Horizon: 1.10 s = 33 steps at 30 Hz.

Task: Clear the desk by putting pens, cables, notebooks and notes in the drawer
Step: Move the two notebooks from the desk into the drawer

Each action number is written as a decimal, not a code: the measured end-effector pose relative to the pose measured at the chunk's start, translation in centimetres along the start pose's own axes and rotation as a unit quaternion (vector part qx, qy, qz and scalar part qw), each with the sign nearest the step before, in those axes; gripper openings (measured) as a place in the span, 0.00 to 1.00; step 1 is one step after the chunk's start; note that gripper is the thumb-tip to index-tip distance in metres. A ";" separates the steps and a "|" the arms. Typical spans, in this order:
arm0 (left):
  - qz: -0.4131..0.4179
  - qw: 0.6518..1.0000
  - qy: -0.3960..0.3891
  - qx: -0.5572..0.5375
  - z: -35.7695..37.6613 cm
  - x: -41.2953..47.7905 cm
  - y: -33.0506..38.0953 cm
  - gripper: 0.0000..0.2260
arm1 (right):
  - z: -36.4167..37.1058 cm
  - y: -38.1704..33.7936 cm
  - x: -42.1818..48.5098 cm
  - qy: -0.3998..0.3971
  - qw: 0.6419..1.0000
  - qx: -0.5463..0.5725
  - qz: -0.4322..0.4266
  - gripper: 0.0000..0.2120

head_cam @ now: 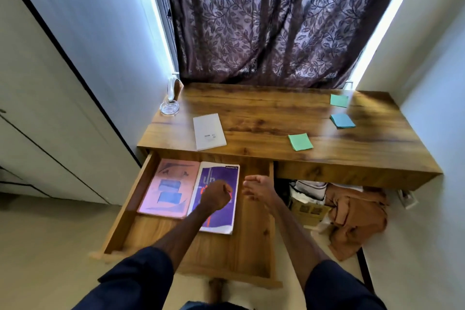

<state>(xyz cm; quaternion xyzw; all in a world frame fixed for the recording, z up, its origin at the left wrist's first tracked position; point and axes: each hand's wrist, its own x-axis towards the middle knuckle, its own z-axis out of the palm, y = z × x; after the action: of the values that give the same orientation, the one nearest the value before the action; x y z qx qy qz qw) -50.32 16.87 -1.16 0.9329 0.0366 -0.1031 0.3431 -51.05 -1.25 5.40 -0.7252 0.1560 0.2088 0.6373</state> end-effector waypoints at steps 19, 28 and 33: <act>0.128 0.974 0.098 0.157 -7.3 16.7 -3.1 0.33 | 6.1 -3.7 11.0 0.051 0.996 -0.036 0.059 0.07; 0.069 0.934 0.003 0.351 -5.3 20.8 -8.6 0.26 | 6.1 -4.2 12.8 0.039 0.998 -0.024 0.040 0.07; 0.120 0.914 -0.001 0.387 -5.1 19.4 -9.4 0.17 | 6.3 -2.9 12.1 0.040 0.997 -0.019 0.060 0.08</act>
<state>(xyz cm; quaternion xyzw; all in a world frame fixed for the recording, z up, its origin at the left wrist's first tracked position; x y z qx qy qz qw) -31.84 27.28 -7.59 0.9900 -0.1182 -0.0679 -0.0352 -39.80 5.83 1.15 -0.7341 0.2202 0.2206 0.6033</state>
